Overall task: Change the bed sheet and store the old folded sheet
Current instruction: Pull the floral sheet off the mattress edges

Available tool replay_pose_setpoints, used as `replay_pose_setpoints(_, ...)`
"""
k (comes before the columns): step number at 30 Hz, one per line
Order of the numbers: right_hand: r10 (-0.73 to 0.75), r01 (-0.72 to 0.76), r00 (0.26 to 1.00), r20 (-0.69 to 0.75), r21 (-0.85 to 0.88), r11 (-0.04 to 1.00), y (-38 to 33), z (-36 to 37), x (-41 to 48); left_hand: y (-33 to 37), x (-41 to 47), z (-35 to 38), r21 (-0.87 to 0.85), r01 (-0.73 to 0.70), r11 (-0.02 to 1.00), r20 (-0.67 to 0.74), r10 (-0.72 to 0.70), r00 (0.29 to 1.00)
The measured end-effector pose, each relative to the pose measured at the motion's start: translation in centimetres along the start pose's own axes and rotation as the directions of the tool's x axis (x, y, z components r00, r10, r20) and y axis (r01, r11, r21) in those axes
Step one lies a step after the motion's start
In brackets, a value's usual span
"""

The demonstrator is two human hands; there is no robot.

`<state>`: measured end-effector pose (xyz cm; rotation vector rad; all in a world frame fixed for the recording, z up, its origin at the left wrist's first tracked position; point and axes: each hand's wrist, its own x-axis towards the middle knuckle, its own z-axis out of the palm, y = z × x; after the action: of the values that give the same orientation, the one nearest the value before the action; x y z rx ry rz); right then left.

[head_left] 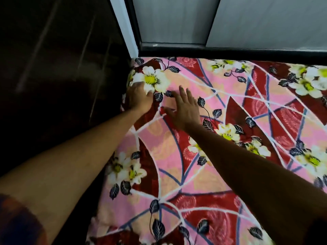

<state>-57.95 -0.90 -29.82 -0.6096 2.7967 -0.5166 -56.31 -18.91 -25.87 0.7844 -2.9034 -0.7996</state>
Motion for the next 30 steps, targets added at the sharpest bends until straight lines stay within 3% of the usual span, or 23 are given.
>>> replay_pose_setpoints(3, 0.060, -0.060, 0.998, -0.016, -0.005, 0.998, -0.7, 1.7, 1.9, 0.6, 4.4, 0.4, 0.074, -0.026, 0.997, -0.021, 0.028, 0.999)
replay_pose_setpoints(9, 0.050, -0.059, 0.976, -0.211, -0.037, 0.998, -0.3, 4.6, 1.4, 0.2, 10.8, 2.5, 0.149, 0.036, 0.988, -0.018, -0.034, 0.999)
replay_pose_setpoints(12, 0.061, -0.075, 0.974, -0.219, -0.060, 0.995, 0.0, 5.2, 1.7, -0.3, 11.7, 3.6, 0.118, 0.005, 0.993, -0.144, 0.012, 0.990)
replay_pose_setpoints(18, 0.066, -0.077, 0.971, -0.229, -0.041, 0.996, 0.2, 5.6, 1.9, 0.2, 11.2, 4.2, 0.251, -0.079, 0.965, -0.293, 0.154, 0.944)
replay_pose_setpoints(24, 0.062, -0.068, 0.981, -0.185, -0.027, 0.997, 0.5, 5.8, 2.1, 1.4, 11.1, 3.6, -0.018, 0.093, 0.996, -0.315, -0.094, 0.944)
replay_pose_setpoints(28, 0.044, -0.043, 0.992, -0.117, 0.008, 0.999, 0.7, 5.0, 2.3, 2.0, 8.1, 2.0, -0.110, 0.045, 0.993, -0.282, -0.075, 0.956)
replay_pose_setpoints(30, 0.019, -0.019, 1.000, -0.013, 0.016, 1.000, 1.4, 4.7, 3.1, 2.4, 6.9, 1.5, -0.125, 0.046, 0.991, -0.258, -0.077, 0.963)
